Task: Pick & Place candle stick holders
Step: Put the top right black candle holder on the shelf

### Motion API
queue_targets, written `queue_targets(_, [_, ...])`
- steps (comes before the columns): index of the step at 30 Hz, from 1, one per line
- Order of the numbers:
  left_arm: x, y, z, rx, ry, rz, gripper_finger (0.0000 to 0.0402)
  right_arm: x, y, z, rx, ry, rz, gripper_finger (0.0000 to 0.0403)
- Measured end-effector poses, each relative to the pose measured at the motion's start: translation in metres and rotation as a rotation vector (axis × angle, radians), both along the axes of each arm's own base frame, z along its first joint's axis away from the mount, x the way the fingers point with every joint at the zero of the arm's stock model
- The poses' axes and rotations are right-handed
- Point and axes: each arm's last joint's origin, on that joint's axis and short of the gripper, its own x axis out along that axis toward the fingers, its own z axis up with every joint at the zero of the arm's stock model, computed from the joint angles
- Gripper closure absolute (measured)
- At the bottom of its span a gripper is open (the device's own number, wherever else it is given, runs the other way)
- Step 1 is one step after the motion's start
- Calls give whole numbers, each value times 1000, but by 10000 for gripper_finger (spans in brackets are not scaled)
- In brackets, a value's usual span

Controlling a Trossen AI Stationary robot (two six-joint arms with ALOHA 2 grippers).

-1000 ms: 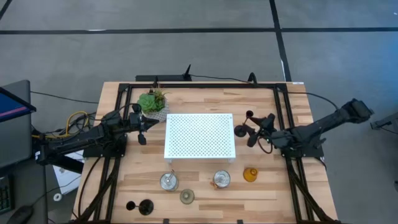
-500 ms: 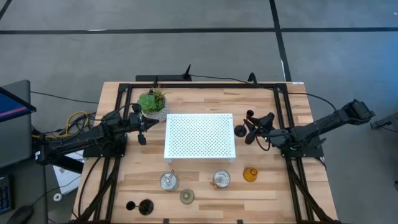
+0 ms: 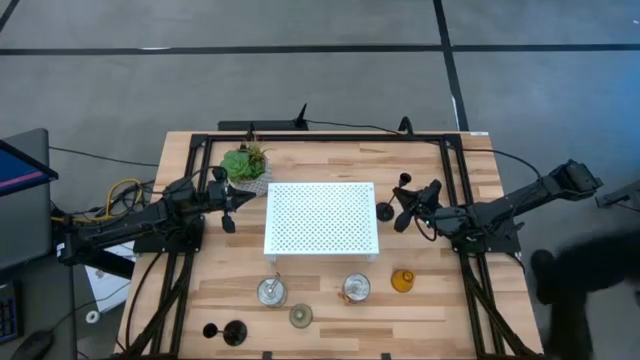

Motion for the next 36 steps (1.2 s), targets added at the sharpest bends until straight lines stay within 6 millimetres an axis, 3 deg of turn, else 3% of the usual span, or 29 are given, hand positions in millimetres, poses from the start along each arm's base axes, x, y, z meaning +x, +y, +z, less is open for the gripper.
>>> queue_targets(3, [0, 0, 0, 0, -1, 0, 394, 2, 0, 4, -26, 14, 7, 396])
queue_targets(7, [0, 0, 0, 0, -1, 0, 394, 10, 3, 25, -94, 40, 22, 399])
queue_targets(18, [0, 0, 0, 1, -3, 0, 394, 20, 5, 115, -177, 278, -33, 401])
queue_targets(23, [0, 0, 1, 2, -5, 0, 394, 22, 5, 148, -216, 275, -14, 402])
queue_targets(27, [0, 0, 1, 3, -8, 0, 394, 24, 7, 160, -227, 238, 43, 402])
queue_targets(36, [0, 0, 1, 4, -10, 1, 394, 42, 8, 167, -219, 138, 263, 403])
